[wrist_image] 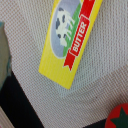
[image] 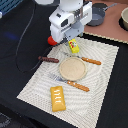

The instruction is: Interact with the objects in diverse but meaningful ways.

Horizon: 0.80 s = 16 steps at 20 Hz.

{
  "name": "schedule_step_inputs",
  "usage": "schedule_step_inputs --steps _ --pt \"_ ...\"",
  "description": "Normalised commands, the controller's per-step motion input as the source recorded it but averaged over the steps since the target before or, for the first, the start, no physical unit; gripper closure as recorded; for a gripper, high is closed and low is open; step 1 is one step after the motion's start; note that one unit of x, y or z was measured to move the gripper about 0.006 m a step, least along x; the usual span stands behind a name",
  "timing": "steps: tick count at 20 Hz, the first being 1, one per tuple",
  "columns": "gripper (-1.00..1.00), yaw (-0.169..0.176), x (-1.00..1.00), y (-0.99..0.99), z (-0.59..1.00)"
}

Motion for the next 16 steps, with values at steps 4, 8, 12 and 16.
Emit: schedule_step_inputs --steps 4,8,12,16 --pt "-1.0 0.0 0.29 0.22 -0.23" --pt "-1.0 0.0 0.29 0.21 -0.2" --pt "-1.0 0.0 0.29 0.19 -0.18" --pt "1.0 0.0 0.27 0.18 -0.16"
